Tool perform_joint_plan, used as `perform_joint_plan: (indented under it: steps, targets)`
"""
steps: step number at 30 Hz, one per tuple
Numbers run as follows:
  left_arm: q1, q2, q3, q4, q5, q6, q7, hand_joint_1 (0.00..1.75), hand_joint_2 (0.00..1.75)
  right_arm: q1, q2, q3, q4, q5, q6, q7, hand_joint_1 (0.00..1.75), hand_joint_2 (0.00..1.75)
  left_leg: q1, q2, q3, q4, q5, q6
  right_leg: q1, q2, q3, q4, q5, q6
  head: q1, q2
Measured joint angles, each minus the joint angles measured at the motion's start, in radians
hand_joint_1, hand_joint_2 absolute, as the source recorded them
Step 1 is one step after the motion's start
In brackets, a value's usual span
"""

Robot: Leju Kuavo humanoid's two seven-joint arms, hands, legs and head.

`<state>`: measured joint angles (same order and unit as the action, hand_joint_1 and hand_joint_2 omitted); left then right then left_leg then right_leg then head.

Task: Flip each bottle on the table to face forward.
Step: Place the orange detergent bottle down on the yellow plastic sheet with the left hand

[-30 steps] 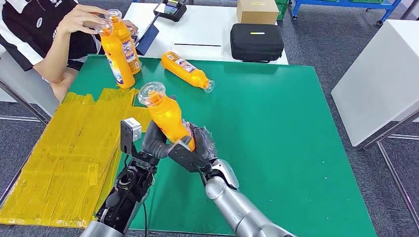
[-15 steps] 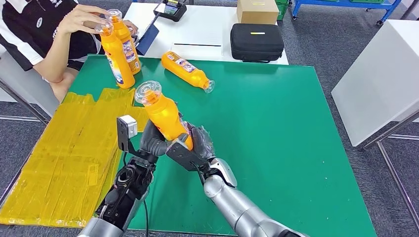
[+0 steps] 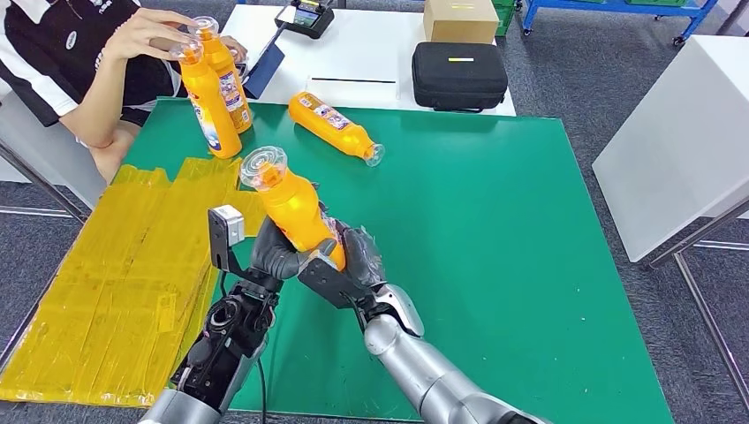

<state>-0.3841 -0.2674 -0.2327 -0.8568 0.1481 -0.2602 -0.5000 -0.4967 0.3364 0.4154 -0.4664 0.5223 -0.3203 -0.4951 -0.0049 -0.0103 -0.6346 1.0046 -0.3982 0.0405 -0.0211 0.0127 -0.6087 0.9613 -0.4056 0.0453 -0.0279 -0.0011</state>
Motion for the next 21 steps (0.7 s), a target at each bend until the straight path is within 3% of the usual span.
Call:
perform_joint_plan:
  steps: [4, 9, 14, 18, 21]
  targets:
    - [-0.003, 0.002, 0.000, -0.002, -0.014, 0.070, -0.016, 1.75, 1.75, 0.036, -0.004, -0.011, -0.042, -0.065, 0.019, -0.047, 0.00, 1.75, 0.000, 0.000, 0.000, 0.000, 0.000, 0.000, 0.000, 0.000, 0.000, 0.000, 0.000, 0.000, 0.000, 0.000]
    - [0.001, 0.009, 0.005, -0.019, -0.144, 0.337, -0.023, 1.75, 1.75, 0.137, -0.021, -0.018, -0.263, -0.143, 0.067, -0.029, 0.00, 1.75, 0.000, 0.000, -0.001, 0.000, 0.000, 0.000, 0.000, 0.000, -0.001, 0.000, 0.000, 0.000, 0.000, 0.000]
    - [0.019, 0.025, 0.023, -0.034, -0.247, 0.519, -0.031, 1.75, 1.75, 0.230, -0.054, -0.020, -0.530, -0.100, 0.009, 0.028, 0.00, 1.75, 0.000, -0.001, -0.001, 0.000, 0.000, 0.000, 0.000, -0.001, -0.001, 0.000, -0.001, -0.001, 0.000, 0.000]
    - [0.028, 0.030, 0.030, -0.043, -0.295, 0.586, -0.032, 1.75, 1.75, 0.269, -0.071, -0.022, -0.644, -0.056, -0.034, 0.040, 0.00, 1.75, 0.000, -0.001, -0.001, 0.000, 0.000, 0.000, 0.000, -0.001, -0.001, 0.000, -0.001, -0.001, 0.000, 0.000]
    - [0.036, 0.031, 0.033, -0.051, -0.411, 0.711, -0.028, 1.75, 1.75, 0.298, -0.079, -0.029, -0.717, -0.024, -0.071, 0.046, 0.00, 1.75, 0.000, -0.001, -0.001, 0.000, 0.000, 0.000, 0.000, -0.001, -0.001, 0.000, -0.001, -0.001, 0.000, 0.000]
